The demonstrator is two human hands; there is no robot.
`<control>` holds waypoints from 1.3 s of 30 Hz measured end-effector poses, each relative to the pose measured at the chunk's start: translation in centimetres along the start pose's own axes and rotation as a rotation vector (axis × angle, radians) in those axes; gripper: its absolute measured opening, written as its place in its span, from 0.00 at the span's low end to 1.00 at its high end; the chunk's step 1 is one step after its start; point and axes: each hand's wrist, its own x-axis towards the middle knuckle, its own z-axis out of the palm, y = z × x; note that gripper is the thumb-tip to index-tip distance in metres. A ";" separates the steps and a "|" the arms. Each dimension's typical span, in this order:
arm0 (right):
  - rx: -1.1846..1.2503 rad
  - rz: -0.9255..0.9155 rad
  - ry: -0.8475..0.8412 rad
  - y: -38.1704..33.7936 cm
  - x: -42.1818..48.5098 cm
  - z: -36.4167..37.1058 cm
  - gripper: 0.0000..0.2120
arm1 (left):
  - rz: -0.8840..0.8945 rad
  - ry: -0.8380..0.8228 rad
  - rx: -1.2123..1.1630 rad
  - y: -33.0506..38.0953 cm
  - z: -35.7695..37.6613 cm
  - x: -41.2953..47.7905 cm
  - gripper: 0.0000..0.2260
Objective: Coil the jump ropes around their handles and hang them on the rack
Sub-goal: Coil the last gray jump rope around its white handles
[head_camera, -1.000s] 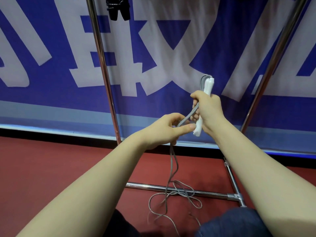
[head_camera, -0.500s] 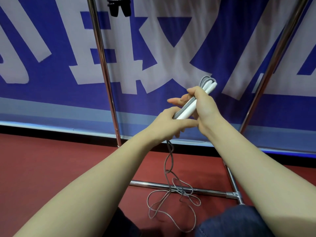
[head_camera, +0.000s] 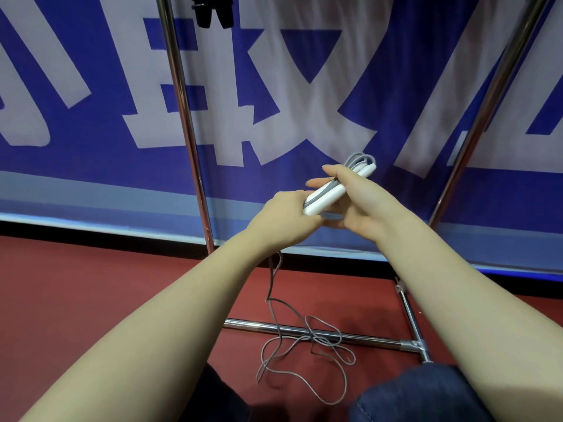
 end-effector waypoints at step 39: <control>-1.333 -0.386 0.143 1.3 -1.1 -1.0 0.05 | 0.096 -0.140 -0.583 -3.2 -1.1 -0.3 0.23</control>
